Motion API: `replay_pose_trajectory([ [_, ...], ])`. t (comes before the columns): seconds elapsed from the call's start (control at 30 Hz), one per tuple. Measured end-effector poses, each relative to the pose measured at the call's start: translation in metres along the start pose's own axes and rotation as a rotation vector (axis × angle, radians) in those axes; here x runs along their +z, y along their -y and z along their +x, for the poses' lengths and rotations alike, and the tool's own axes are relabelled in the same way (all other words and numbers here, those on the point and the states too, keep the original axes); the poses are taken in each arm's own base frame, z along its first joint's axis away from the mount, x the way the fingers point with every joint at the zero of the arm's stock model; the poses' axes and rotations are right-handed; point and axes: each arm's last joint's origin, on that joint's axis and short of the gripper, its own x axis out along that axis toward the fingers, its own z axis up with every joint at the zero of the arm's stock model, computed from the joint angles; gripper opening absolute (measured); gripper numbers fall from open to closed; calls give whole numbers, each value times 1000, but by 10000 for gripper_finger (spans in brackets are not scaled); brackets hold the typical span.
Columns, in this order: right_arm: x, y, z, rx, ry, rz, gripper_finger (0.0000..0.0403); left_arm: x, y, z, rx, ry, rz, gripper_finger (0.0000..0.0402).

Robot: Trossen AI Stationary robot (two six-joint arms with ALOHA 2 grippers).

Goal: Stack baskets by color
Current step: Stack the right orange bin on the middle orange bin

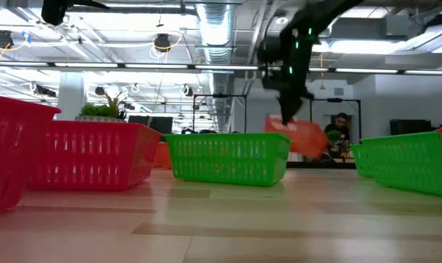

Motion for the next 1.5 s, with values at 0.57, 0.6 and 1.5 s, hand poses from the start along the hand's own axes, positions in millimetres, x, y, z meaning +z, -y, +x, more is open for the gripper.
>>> replay_pose_trajectory([
  [0.57,61,-109,-69,-117,527,-962,1,-3,-2,3,48,22,60,210],
  [0.6,60,-114,-64,-100,514,-1020,1,-4,-2,4,52,21,65,210],
  [1.5,56,-152,40,-34,317,-1403,1,-12,-5,11,120,5,87,210],
])
